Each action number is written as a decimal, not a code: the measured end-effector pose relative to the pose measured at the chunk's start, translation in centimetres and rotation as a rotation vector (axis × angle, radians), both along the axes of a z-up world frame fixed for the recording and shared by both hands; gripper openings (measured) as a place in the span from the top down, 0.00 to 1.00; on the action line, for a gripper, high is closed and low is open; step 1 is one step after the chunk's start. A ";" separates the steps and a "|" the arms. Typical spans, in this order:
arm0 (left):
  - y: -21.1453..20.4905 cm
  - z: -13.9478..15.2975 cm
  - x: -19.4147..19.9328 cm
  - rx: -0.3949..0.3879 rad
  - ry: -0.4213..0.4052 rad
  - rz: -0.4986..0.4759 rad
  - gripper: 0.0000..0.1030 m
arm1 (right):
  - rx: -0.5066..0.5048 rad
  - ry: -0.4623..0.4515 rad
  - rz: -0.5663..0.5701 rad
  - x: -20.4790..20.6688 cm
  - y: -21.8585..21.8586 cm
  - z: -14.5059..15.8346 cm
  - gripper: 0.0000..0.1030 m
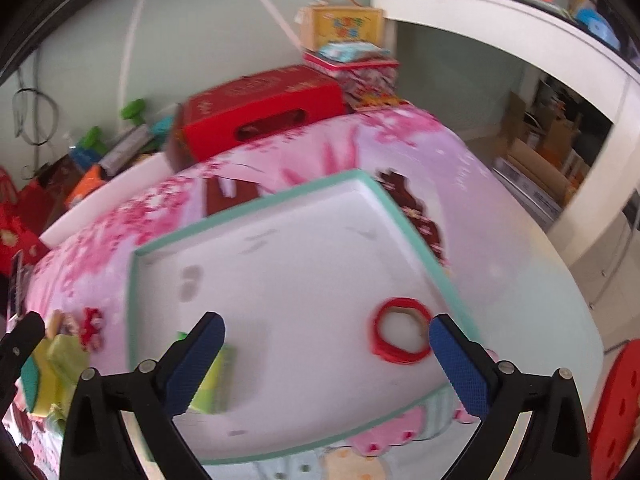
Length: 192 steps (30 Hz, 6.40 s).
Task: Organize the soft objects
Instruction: 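Grasp the pink fluffy towel with left gripper while right gripper grasps the sponge, then carry towel and sponge into the white tray and open both grippers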
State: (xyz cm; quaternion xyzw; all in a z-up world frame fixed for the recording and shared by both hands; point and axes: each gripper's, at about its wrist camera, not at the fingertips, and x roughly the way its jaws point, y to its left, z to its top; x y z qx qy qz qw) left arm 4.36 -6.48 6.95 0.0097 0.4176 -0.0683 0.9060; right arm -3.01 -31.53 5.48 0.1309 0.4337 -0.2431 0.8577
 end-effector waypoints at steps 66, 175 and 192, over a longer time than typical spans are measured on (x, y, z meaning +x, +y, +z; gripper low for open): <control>22.2 -10.1 4.2 -0.270 0.394 0.453 0.49 | 0.036 0.065 0.734 8.3 28.2 -3.4 0.30; -9.8 -5.9 2.8 -0.269 0.134 -0.391 0.81 | 0.099 0.013 -0.081 3.1 -5.3 -3.4 0.32; -8.9 -5.1 3.0 -0.214 0.112 -0.330 0.22 | 0.054 0.047 -0.111 3.1 -5.3 -3.3 0.00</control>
